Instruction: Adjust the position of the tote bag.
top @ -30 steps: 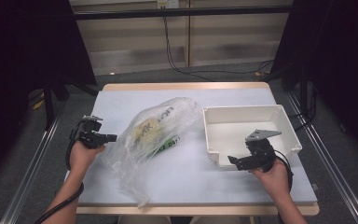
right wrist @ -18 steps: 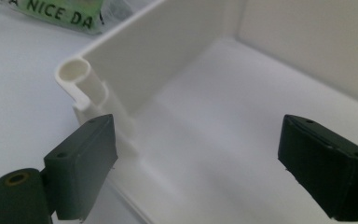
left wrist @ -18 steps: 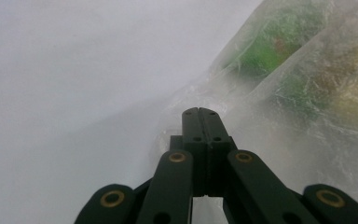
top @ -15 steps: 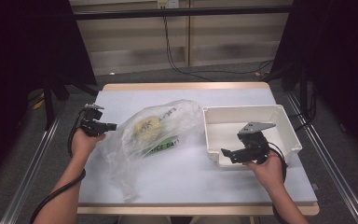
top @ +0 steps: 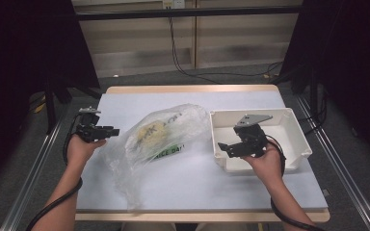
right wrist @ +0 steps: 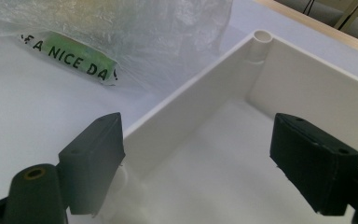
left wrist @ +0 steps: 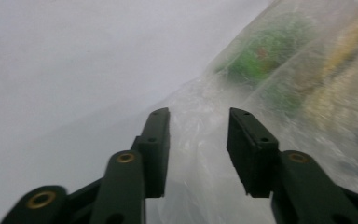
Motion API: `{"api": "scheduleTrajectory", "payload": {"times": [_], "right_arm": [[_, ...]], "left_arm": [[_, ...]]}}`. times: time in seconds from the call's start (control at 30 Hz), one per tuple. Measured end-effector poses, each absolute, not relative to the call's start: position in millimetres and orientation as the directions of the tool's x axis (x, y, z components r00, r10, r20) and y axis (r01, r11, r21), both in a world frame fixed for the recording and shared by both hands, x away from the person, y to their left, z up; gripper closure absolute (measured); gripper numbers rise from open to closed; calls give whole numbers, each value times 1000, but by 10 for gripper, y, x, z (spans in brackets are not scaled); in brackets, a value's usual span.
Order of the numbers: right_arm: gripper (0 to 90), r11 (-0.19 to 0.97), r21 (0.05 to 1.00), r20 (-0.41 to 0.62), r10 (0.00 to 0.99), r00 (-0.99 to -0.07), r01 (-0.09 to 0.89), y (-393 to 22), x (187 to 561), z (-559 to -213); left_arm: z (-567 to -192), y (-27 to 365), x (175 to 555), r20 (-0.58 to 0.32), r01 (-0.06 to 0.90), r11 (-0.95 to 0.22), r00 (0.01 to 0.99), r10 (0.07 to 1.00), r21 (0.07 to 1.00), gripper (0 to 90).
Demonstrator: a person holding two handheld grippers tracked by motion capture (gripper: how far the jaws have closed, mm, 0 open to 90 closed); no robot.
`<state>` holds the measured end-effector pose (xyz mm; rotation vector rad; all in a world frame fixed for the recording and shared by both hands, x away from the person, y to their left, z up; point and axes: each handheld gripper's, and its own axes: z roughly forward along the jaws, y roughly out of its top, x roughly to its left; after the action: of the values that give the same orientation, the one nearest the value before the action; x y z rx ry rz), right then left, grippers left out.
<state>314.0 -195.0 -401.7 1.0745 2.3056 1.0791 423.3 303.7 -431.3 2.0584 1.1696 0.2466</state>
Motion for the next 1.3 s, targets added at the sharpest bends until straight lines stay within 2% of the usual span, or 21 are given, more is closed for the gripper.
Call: {"api": "scheduleTrajectory", "payload": {"times": [0.2,0.27,0.3,0.37,0.47,0.77,0.83,0.93,0.97,1.0,1.03,1.3], "right_arm": [[195,406,769,23,754,-657,494,-1809,3247,-3987],[197,407,766,28,753,-658,498,-1784,3264,-3980],[225,408,764,37,746,-665,500,-1722,3309,-3964],[239,421,757,24,747,-665,500,-1675,3350,-3961],[262,413,748,44,750,-660,519,-1615,3438,-3976],[311,474,724,1,726,-688,501,-1459,3614,-3957],[400,471,714,12,732,-681,518,-1416,3674,-3968],[711,471,702,38,725,-688,535,-1388,3709,-3984],[735,462,700,55,726,-685,545,-1388,3714,-3984],[837,455,698,75,722,-688,553,-1391,3724,-3983],[876,454,693,91,715,-693,560,-1388,3728,-3978],[899,422,682,173,700,-693,597,-1374,3711,-3905]], "left_arm": [[-4234,3051,4011,-188,662,-325,581,792,676,381],[-4211,3039,3960,-171,649,-332,586,792,685,360],[-4197,3022,3920,-171,646,-332,589,790,687,315],[-4181,2995,3880,-173,647,-337,593,787,684,283],[-4162,2945,3824,-153,629,-349,604,782,695,267],[-4060,2906,3767,-145,614,-370,626,766,697,204],[-4048,2881,3756,-147,609,-367,630,763,703,199],[-3986,2853,3732,-147,592,-376,650,746,713,186],[-3967,2838,3723,-144,587,-376,652,744,718,183],[-3950,2825,3717,-138,575,-376,658,740,726,182],[-3929,2807,3708,-131,569,-377,659,741,731,180],[-3765,2616,3638,-117,518,-410,714,690,751,157]]}}
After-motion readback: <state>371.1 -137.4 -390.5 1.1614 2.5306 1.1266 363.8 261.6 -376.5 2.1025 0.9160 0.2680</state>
